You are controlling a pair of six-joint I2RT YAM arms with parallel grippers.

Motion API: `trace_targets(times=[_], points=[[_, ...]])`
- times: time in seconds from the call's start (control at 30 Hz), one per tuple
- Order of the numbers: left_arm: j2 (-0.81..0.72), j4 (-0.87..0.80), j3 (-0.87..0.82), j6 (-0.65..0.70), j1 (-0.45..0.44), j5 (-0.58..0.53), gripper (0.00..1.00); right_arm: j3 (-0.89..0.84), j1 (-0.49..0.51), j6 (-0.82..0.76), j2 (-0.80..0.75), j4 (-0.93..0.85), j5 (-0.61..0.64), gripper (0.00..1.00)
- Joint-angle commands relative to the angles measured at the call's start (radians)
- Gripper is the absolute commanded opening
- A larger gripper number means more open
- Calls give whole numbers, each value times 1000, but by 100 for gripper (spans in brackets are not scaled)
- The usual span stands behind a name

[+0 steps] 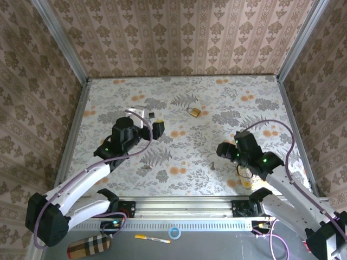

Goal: Unlock with the key

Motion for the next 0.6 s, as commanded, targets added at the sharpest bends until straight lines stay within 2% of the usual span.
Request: trace_targets(times=[0.0,0.03,0.17,0.33,0.47,0.57], points=[[4,-117,33,-94,-56,36,100,-75,84,199,18,-26,-18,69],[6,-118,28,-102,-76,30,100,-96,112,219,46,8,-28,64],[10,-101,3,-137,-125,17,100,-110,190,274,167,136,-15,57],[12,-71,-26,-169,-156,12,100,-65,220,268,298,178,-13,52],[15,-65,-42,-180,-176,2,100,-62,223,272,336,196,-7,42],[19,-65,-49,-187,-184,0,100,-57,225,276,346,188,-5,38]])
